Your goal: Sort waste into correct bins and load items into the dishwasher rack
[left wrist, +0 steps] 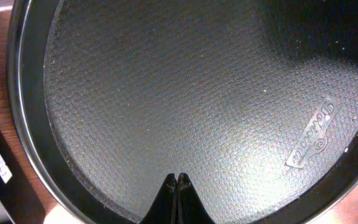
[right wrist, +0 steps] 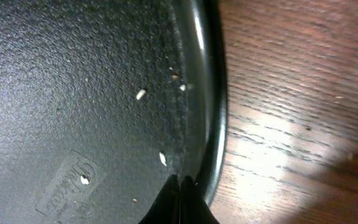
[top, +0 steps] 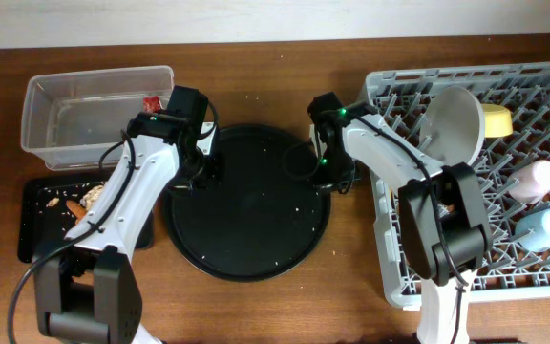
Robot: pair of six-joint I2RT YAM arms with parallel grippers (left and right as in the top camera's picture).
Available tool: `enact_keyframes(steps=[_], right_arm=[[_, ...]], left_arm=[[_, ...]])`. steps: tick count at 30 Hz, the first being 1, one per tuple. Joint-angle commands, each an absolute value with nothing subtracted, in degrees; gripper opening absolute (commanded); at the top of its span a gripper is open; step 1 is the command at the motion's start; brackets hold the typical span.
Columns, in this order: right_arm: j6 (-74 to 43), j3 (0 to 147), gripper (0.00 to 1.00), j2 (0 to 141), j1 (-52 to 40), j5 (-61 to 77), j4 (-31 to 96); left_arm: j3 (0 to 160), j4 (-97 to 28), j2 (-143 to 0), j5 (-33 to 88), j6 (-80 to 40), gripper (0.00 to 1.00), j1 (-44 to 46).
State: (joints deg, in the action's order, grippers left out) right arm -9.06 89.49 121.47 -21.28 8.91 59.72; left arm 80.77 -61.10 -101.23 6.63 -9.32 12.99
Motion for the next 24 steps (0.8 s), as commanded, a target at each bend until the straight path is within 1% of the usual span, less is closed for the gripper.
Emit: enact_keyframes(steps=[1,9,14,18,19,20,22,23,24], right_arm=[[-9.54,88.16,0.04,122.52,-21.34,6.74,59.42],[-14.48,88.16,0.05,122.52,-21.12,-3.51,59.11],[-15.11,88.16,0.04,122.52,-18.76,-3.27,59.59],[-15.05,88.23,0.04,122.34,-18.81,-2.81,60.55],[-13.39,88.51,0.04,121.45,-18.79,-0.49,60.84],[-12.34,88.88,0.05,120.31,-18.79,0.78,60.88],[-11.29,90.56,0.12,116.86,-18.70,1.06,61.80],[-10.22,92.44,0.26,114.13,-18.59,1.02,62.81],[-9.23,95.15,0.41,110.30,-18.17,0.99,63.77]], left_arm=[[80.23,-61.14,-101.73,6.20,-9.82,0.01,12.58],[80.23,-61.19,-101.73,6.20,-9.82,0.00,12.58],[80.23,-61.17,-101.73,6.20,-9.82,0.01,12.60],[80.23,-61.17,-101.73,6.20,-9.82,0.02,12.58],[80.25,-61.08,-101.73,6.17,-9.80,0.05,12.58],[80.29,-60.86,-101.73,6.17,-9.80,0.11,12.58],[81.23,-60.49,-101.71,6.15,-9.78,0.24,12.58],[82.65,-60.49,-101.73,5.69,-9.76,0.35,12.58],[85.25,-60.49,-101.71,3.25,-9.72,0.51,12.58]])
